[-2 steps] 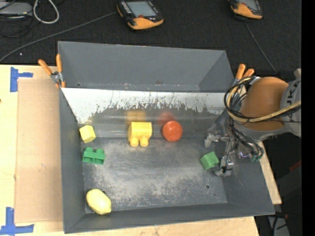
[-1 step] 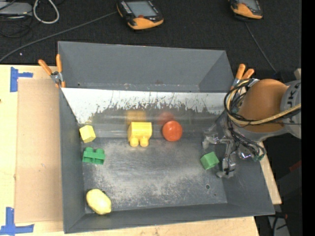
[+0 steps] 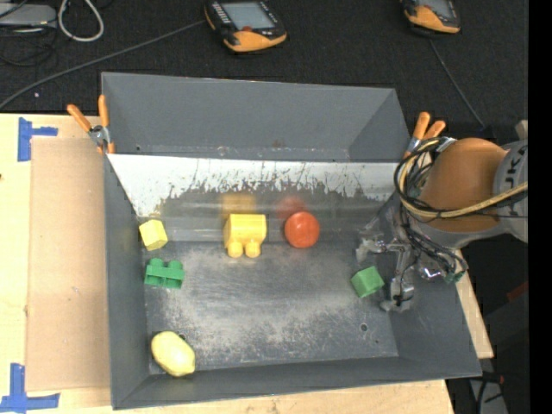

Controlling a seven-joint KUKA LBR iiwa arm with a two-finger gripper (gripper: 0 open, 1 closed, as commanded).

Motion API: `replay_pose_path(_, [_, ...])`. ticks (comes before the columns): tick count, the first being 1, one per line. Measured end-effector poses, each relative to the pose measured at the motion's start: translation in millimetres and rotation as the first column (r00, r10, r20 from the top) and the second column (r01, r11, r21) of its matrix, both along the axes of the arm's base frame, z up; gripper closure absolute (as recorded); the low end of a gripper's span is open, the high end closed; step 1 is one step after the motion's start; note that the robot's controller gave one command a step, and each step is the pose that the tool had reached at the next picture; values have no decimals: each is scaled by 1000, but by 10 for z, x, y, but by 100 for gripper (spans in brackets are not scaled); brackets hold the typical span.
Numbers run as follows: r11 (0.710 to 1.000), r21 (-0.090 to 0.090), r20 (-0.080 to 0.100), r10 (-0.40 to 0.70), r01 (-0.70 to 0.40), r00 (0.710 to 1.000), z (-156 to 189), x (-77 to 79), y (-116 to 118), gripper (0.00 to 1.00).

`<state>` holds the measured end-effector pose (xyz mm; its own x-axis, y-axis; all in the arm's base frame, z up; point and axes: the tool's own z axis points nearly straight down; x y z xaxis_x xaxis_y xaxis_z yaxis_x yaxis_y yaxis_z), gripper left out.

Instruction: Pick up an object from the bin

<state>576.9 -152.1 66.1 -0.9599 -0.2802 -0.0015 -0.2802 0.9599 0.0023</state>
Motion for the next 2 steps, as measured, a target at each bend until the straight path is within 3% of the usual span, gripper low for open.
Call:
replay_pose_path(1, [999,0,2,50,-50,999,7,12,30,0])
replay_pose_path(2, [1000,1,2,-6,6,1000,5,8,3,100])
